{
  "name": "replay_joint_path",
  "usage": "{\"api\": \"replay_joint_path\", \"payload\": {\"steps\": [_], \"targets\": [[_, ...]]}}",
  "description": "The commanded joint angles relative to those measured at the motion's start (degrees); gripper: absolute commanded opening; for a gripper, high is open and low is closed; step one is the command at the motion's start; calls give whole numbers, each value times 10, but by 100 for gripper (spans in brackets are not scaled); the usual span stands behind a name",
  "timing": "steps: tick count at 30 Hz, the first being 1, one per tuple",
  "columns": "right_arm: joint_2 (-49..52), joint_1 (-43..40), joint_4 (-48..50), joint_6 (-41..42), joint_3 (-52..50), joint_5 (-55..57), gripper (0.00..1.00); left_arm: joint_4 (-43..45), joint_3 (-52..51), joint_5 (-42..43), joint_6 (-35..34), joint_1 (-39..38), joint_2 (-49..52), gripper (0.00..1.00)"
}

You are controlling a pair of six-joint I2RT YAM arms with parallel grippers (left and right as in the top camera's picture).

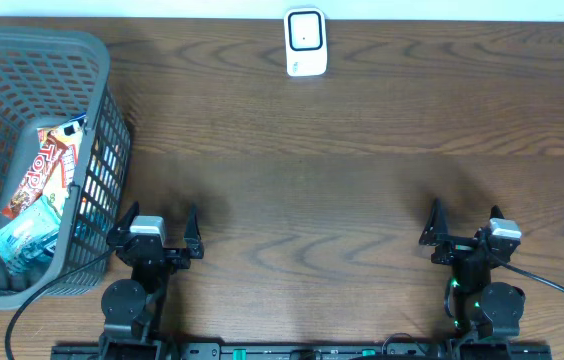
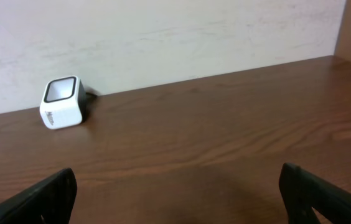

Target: Scan the item barcode

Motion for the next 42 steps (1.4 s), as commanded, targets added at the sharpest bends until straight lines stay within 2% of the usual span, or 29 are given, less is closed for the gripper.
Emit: {"api": "replay_joint_path", "payload": {"steps": [1, 32, 35, 42], "targets": [[1, 3, -1, -8, -1, 9, 99, -18, -12, -18, -7, 2, -5, 98], [1, 3, -1, -8, -1, 9, 99, -10, -12, -16, -8, 2, -5, 98], [1, 3, -1, -8, -1, 9, 99, -11, -8, 9, -9, 2, -5, 98], [1, 3, -1, -8, -1, 9, 99, -51, 30, 19, -9, 2, -5, 98]]}}
